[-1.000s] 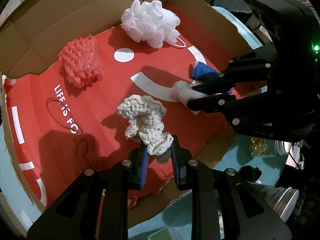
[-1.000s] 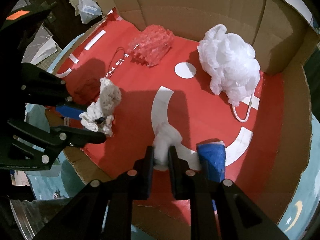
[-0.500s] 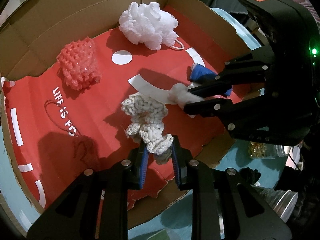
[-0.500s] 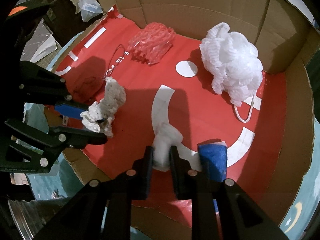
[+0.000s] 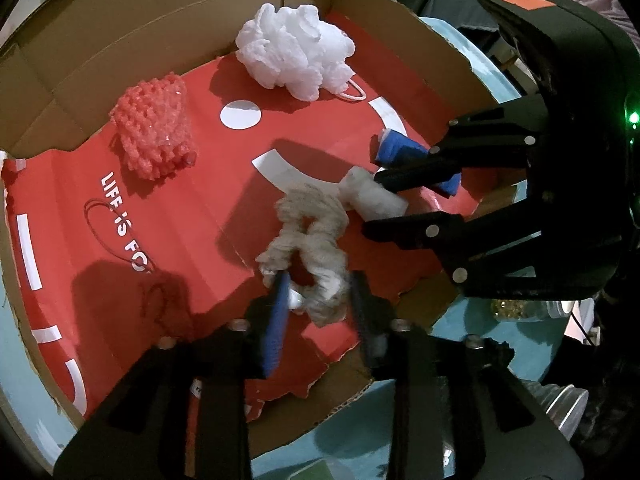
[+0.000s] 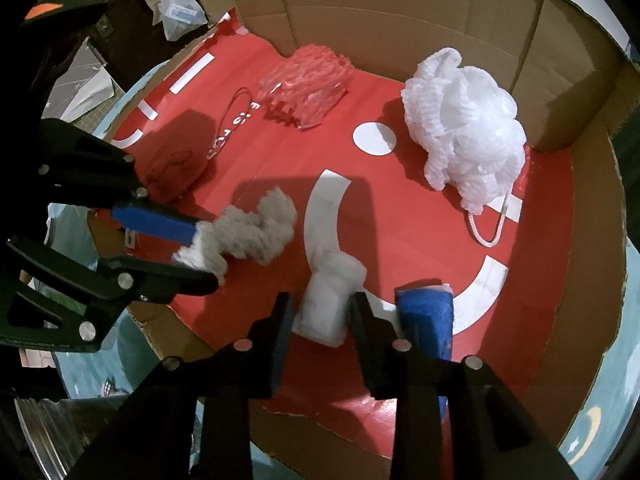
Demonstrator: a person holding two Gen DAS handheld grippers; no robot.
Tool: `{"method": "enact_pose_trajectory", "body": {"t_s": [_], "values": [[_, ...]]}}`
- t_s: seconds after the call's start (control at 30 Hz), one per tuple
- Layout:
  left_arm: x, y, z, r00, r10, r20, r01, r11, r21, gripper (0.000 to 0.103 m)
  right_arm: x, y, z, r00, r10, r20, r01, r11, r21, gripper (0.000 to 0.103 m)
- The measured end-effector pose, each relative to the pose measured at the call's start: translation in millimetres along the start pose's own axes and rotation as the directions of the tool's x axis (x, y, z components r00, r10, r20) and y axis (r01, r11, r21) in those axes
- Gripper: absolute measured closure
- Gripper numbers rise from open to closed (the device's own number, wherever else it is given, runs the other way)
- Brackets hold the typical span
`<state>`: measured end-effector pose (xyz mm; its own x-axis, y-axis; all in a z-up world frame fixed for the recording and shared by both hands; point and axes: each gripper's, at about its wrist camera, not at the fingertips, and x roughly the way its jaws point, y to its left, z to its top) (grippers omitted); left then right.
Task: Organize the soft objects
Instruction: 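Lower both items onto the box floor and open both grippers, then withdraw both grippers from the box back toward the remaining items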
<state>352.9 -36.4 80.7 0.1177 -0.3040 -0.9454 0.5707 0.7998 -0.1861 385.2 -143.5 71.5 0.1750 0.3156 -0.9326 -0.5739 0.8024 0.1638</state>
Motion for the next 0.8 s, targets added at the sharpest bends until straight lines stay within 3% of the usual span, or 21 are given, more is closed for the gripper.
{"method": "enact_pose_trajectory", "body": {"t_s": [0.03, 0.07, 0.23, 0.53, 0.7, 0.8], "values": [[-1.7, -0.8, -0.4, 1.000, 0.007, 0.012, -0.007, 1.000, 0.003, 0.035, -0.6, 0.0, -0.4, 1.000, 0.000, 0.001, 0.000, 1.000, -0.001, 0.067], [-2.9, -2.2, -0.4, 1.000, 0.009, 0.023, -0.009, 1.000, 0.007, 0.034, -1.6, 0.4, -0.7, 1.000, -0.001, 0.004, 0.001, 1.000, -0.001, 0.067], [-10.2, -4.1, 3.1, 0.999, 0.008, 0.045, -0.008, 1.000, 0.002, 0.034, -9.0, 0.1, -2.9, 1.000, -0.015, 0.017, 0.015, 1.000, -0.003, 0.065], [-40.5, -11.5, -3.4, 0.992, 0.028, 0.120, -0.025, 0.999, -0.022, 0.034, -44.2, -5.6, -13.9, 0.996, -0.036, 0.084, 0.035, 0.999, 0.019, 0.045], [-72.1, -25.1, -16.4, 0.977, 0.045, 0.209, -0.038, 0.999, -0.039, 0.034, -84.3, 2.4, -26.5, 0.984, -0.049, 0.171, 0.044, 0.998, 0.034, 0.031], [-95.5, -36.5, -31.1, 0.957, 0.066, 0.282, -0.056, 0.998, -0.043, 0.029, -110.6, 12.9, -34.7, 0.971, -0.061, 0.230, 0.054, 0.998, 0.037, 0.022]]}}
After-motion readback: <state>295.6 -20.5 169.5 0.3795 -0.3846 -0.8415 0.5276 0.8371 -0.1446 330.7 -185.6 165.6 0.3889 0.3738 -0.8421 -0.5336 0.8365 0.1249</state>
